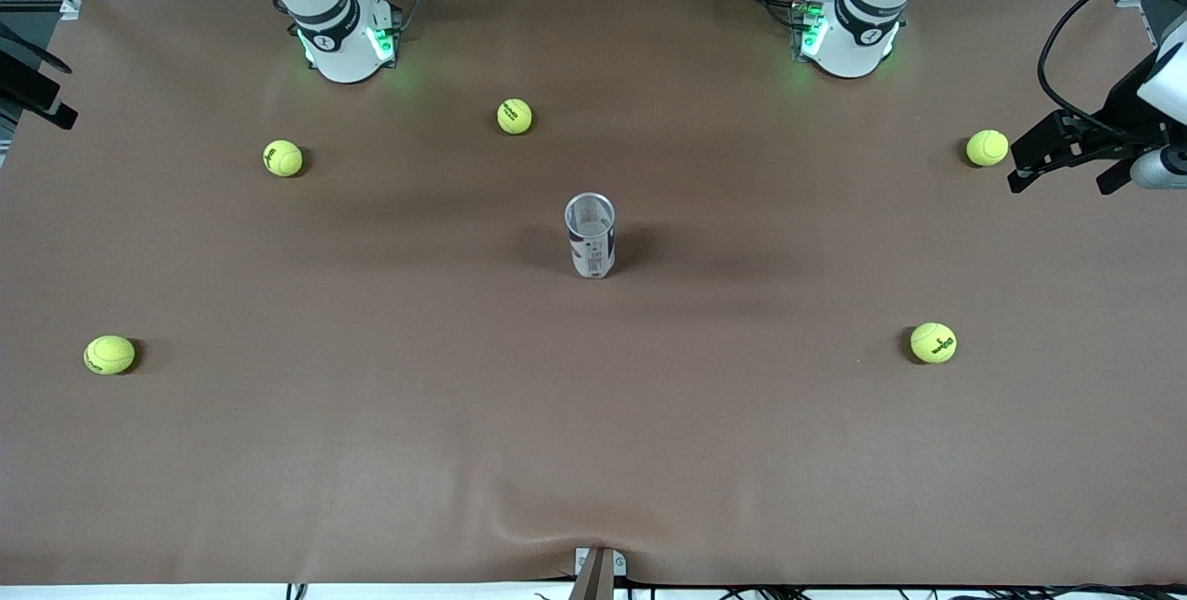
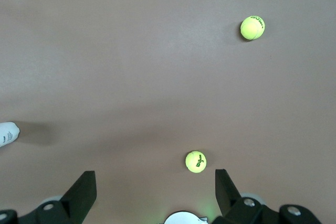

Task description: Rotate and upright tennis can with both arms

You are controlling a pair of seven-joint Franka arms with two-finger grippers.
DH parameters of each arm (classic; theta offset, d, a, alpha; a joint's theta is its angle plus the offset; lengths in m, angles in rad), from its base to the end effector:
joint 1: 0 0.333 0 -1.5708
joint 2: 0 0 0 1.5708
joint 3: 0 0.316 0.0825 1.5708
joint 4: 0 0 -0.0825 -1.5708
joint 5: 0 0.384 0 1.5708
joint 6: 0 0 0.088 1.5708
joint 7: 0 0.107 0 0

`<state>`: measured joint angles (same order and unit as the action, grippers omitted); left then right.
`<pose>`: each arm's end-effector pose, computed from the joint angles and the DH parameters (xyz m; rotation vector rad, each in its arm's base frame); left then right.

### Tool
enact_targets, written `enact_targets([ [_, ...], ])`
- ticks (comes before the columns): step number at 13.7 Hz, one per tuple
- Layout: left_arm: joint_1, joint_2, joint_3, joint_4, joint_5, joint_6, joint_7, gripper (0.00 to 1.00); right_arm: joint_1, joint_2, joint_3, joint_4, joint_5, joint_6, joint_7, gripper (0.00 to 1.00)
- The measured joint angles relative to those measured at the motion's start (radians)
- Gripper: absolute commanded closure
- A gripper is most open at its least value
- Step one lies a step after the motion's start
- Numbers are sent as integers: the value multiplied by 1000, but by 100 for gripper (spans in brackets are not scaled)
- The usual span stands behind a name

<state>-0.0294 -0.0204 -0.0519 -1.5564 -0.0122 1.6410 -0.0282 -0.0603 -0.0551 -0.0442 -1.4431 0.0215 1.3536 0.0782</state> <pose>0.5537 -0.0467 0.6492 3.1194 -0.0826 0.1627 0.5093 -0.0516 0.6940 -3.1048 0.2776 0.0532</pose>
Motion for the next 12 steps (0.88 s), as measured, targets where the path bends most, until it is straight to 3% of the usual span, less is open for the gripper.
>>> enact_targets([
  [12, 0, 0, 18, -2, 0, -1, 29, 0, 0, 0, 0, 0, 0, 0, 0, 0],
])
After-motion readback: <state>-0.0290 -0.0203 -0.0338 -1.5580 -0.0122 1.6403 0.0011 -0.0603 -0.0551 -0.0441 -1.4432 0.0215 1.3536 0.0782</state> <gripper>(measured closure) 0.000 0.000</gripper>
